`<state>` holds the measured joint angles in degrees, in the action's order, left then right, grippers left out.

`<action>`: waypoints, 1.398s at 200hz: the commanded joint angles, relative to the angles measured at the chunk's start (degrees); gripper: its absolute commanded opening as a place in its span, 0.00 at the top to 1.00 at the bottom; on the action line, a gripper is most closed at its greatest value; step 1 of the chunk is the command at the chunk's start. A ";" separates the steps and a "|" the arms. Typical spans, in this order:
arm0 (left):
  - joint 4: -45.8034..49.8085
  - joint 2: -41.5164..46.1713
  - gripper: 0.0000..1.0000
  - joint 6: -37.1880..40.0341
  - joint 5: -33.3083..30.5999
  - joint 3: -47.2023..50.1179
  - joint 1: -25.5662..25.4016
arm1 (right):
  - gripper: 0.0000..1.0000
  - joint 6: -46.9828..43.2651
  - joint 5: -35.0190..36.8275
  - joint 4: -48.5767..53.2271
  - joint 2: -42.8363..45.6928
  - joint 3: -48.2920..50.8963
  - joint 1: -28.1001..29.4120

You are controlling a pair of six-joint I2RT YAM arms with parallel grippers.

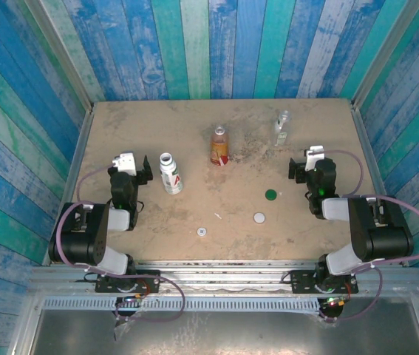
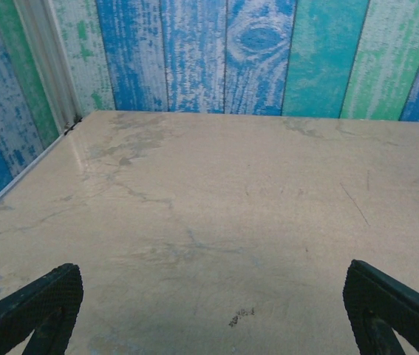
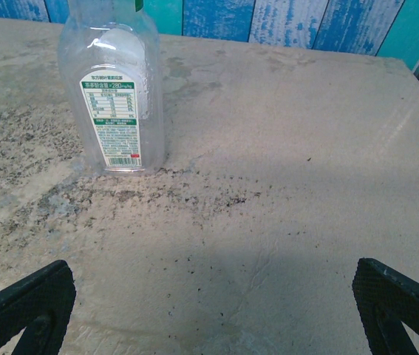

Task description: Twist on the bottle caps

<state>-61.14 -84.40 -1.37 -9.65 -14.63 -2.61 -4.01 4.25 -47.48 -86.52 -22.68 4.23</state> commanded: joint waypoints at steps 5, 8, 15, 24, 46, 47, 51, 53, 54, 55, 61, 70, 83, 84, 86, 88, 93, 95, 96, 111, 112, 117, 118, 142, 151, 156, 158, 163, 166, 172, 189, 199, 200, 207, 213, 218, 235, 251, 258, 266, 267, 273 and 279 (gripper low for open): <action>2.96 6.38 0.06 -1.80 -4.51 1.31 0.24 | 0.00 -1.09 1.37 1.28 3.38 -0.02 1.07; 3.77 7.39 0.06 -1.80 -4.67 1.41 0.24 | 0.00 -1.08 1.61 1.83 4.02 0.00 1.19; 5.98 9.43 0.06 -2.03 -5.19 1.40 0.24 | 0.00 -0.92 2.25 4.37 6.16 -0.33 1.48; 8.42 11.95 0.06 -2.56 -6.28 1.42 0.24 | 0.00 -0.31 3.10 8.61 9.15 -1.13 1.94; 11.72 19.06 0.06 -3.74 -9.34 2.83 0.20 | 0.00 1.01 3.70 14.97 15.42 -1.78 2.91; 11.73 19.39 0.06 -3.83 -9.43 2.93 0.22 | 0.00 1.02 3.68 15.19 15.68 -1.81 2.95; 11.95 20.63 0.06 -4.05 -9.71 3.39 0.26 | 0.00 0.98 3.64 16.32 16.70 -2.00 3.33; 12.06 21.22 0.06 -4.14 -9.80 3.61 0.24 | 0.00 1.01 3.66 16.84 17.28 -2.04 3.48; 12.08 21.61 0.06 -4.16 -9.83 3.71 0.29 | 0.00 0.97 3.61 17.05 17.53 -2.07 3.54; 12.09 21.93 0.06 -4.16 -9.85 3.77 0.26 | 0.00 0.95 3.59 17.19 17.75 -2.13 3.61; 12.83 23.89 0.06 -4.41 -9.86 3.99 0.27 | 0.00 0.79 3.35 18.51 19.30 -2.31 4.23; 15.08 26.84 0.06 -5.43 -9.63 3.78 0.28 | 0.00 0.33 2.67 20.73 21.50 -2.90 5.05; 18.54 31.29 0.06 -5.97 -7.59 2.69 0.20 | 0.00 0.07 0.89 23.92 24.54 -3.99 6.56; 18.66 31.61 0.06 -5.95 -7.32 2.64 0.17 | 0.00 0.07 0.89 23.92 24.54 -3.99 6.56; 18.84 32.18 0.06 -5.98 -6.79 2.56 0.16 | 0.00 0.02 0.64 24.41 24.99 -4.16 6.86; 18.88 32.59 0.06 -5.96 -6.24 2.52 0.15 | 0.00 -0.07 0.24 25.11 25.57 -4.46 7.19; 18.85 34.08 0.06 -6.09 -4.70 2.34 0.07 | 0.00 -0.18 -0.05 25.99 26.28 -4.83 7.72; 18.80 34.60 0.06 -6.03 -3.91 2.35 0.07 | 0.00 -0.27 -0.23 26.33 26.57 -5.05 8.10; 18.79 34.85 0.06 -6.03 -3.46 2.34 0.06 | 0.00 -0.28 -0.31 26.49 26.75 -5.16 8.17; 19.21 37.75 0.06 -4.34 1.90 1.56 -1.83 | 0.00 -0.43 -1.56 29.10 28.41 -6.75 10.24; 19.22 37.87 0.06 -4.17 1.91 1.51 -2.16 | 0.00 -0.45 -1.59 29.20 28.46 -6.80 10.34; 19.03 38.43 0.06 -2.87 2.04 1.37 -4.14 | 0.00 -0.48 -1.82 29.73 28.59 -7.20 10.84; 18.95 38.52 0.06 -2.47 2.11 1.32 -4.59 | 0.00 -0.50 -1.82 29.97 28.60 -7.31 11.09; 17.74 38.92 0.06 5.73 3.84 0.76 -13.85 | 0.00 -1.31 -0.57 31.12 27.87 -9.26 14.04; 17.68 38.50 0.06 6.28 6.69 0.52 -15.03 | 0.00 -1.80 -0.11 31.39 27.42 -9.86 15.08; 17.80 38.17 0.06 6.47 8.54 0.33 -15.26 | 0.00 -2.08 0.16 31.47 27.12 -10.12 15.62; 17.81 37.99 0.06 6.51 9.26 0.36 -15.41 | 0.00 -2.19 0.30 31.48 26.96 -10.24 15.78; 17.60 37.55 0.06 6.54 10.37 0.33 -15.68 | 0.00 -2.31 0.51 31.55 26.77 -10.50 16.25; 17.41 37.22 0.06 6.46 10.85 0.40 -15.81 | 0.00 -2.38 0.60 31.57 26.64 -10.72 16.51; 17.03 36.40 0.06 6.40 11.60 0.69 -16.01 | 0.00 -2.44 0.75 31.61 26.29 -11.01 16.99; 14.40 32.74 0.06 5.02 13.97 1.67 -16.17 | 0.00 -2.53 0.83 31.41 25.17 -11.76 18.14; 10.26 30.00 0.06 4.41 14.97 3.04 -16.20 | 0.00 -2.65 0.76 30.88 24.35 -12.02 18.68; 9.91 29.73 0.06 4.29 15.08 3.17 -16.20 | 0.00 -2.65 0.76 30.88 24.35 -12.02 18.68; 8.25 28.21 0.06 3.28 15.78 3.46 -16.20 | 0.00 -2.46 0.59 30.10 23.58 -12.02 18.80; 7.37 27.10 0.06 2.91 16.38 3.58 -16.20 | 0.00 -2.32 0.45 29.92 23.06 -12.06 18.80; 6.77 26.17 0.06 2.86 16.60 3.59 -16.20 | 0.00 -2.19 0.43 29.73 22.68 -12.09 18.84; 4.25 23.46 0.06 2.90 15.99 4.19 -16.19 | 0.00 -1.86 -0.02 29.13 21.85 -12.04 18.93; 2.47 20.61 0.06 2.59 15.15 4.29 -16.20 | 0.00 -2.03 -0.38 29.22 21.23 -12.29 19.02; 0.91 19.64 0.06 1.31 14.22 4.58 -16.20 | 0.00 -2.14 -0.38 29.20 21.01 -12.38 18.97; -0.73 18.27 0.06 0.53 14.05 4.63 -16.20 | 0.00 -2.31 -0.33 29.10 20.70 -12.51 18.98; -0.86 18.07 0.06 0.38 14.05 4.62 -16.20 | 0.00 -2.31 -0.31 29.15 20.69 -12.54 18.98; -1.57 16.91 0.06 -0.19 13.88 4.53 -16.15 | 0.00 -2.32 -0.32 29.12 20.56 -12.67 19.00; -1.90 15.80 0.06 -0.90 13.48 4.22 -16.19 | 0.00 -2.25 -0.38 29.16 20.43 -12.75 18.97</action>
<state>-56.25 -64.71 0.89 4.80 -10.74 -18.61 -5.93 4.21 -17.15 -65.65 -33.63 22.92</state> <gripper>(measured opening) 0.937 0.997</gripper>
